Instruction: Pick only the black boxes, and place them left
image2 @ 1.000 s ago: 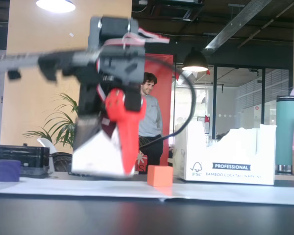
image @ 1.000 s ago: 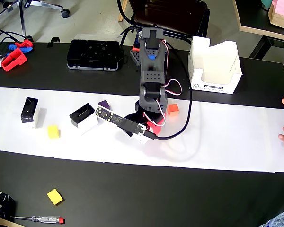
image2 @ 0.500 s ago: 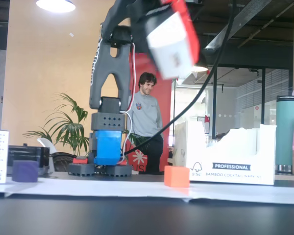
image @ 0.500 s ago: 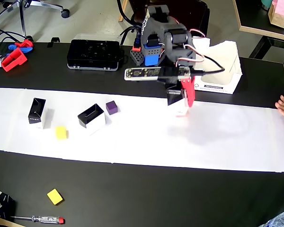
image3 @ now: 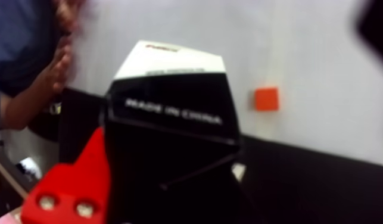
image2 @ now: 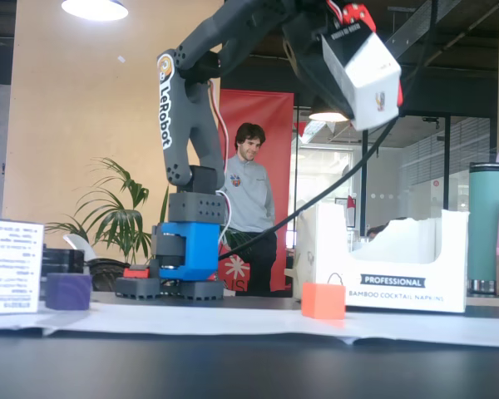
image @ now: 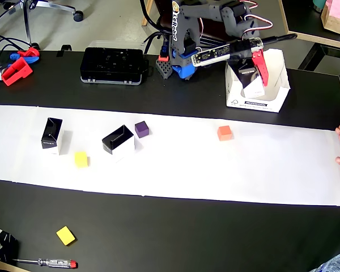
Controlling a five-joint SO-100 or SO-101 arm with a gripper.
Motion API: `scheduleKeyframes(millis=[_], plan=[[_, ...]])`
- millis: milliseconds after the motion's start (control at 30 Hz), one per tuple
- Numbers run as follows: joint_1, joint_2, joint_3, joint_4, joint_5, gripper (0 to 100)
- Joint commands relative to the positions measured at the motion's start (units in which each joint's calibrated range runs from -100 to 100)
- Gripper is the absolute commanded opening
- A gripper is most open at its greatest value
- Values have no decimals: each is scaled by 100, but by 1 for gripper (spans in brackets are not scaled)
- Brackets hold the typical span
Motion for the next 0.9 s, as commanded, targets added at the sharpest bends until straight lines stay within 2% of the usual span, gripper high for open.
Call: scheduleKeyframes(millis=[0, 233, 533, 667, 867], plan=[[-1257, -1033, 511, 11, -444, 4], [-2720, -1175, 1460, 11, -1066, 4], [-3890, -788, 2453, -69, -1797, 4], [-4098, 129, 1779, -69, -1992, 4], [-4314, 1488, 432, 3, -2002, 5]])
